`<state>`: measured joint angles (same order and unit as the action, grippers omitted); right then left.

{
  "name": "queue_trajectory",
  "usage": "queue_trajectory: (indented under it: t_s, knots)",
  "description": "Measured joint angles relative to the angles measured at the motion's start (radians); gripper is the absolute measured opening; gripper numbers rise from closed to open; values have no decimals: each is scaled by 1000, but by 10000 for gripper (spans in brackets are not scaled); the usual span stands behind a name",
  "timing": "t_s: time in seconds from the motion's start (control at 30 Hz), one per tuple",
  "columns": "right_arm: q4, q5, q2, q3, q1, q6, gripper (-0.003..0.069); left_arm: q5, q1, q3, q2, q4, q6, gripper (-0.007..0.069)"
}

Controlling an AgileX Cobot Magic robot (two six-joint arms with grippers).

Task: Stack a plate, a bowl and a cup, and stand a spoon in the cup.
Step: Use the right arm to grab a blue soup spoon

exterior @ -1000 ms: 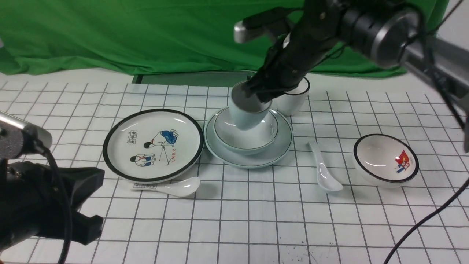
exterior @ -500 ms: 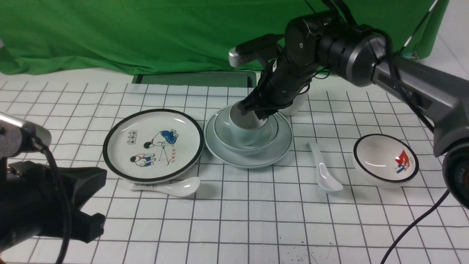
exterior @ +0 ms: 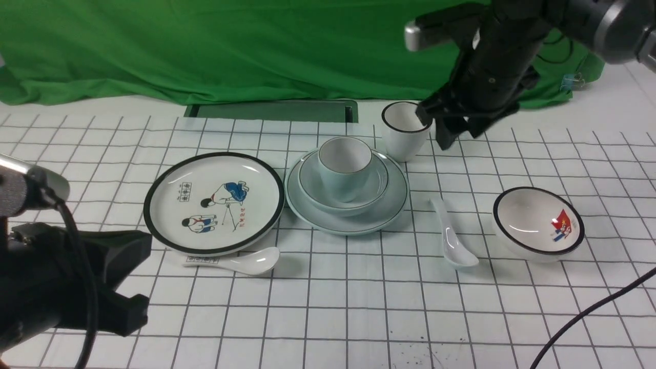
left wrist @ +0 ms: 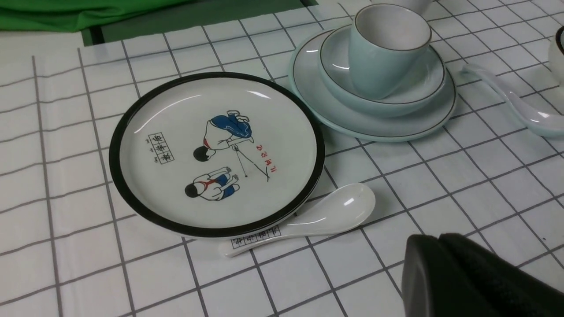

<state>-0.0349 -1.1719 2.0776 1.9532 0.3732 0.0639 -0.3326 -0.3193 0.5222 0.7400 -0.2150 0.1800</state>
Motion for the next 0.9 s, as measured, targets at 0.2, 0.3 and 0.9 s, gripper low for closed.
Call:
queue_trajectory:
  t_s: [0.2,0.3,0.9]
  knots:
    - [-3,166,20,-204,-6,-36,426,0,0,0,0,0,0,-36]
    - [-4,274,33,-272,-6,-57,424,3,0,-1,0,9,0,-36]
    - [-20,310,48,-298,27,-64,167,10,0,-1,0,13,0,-36]
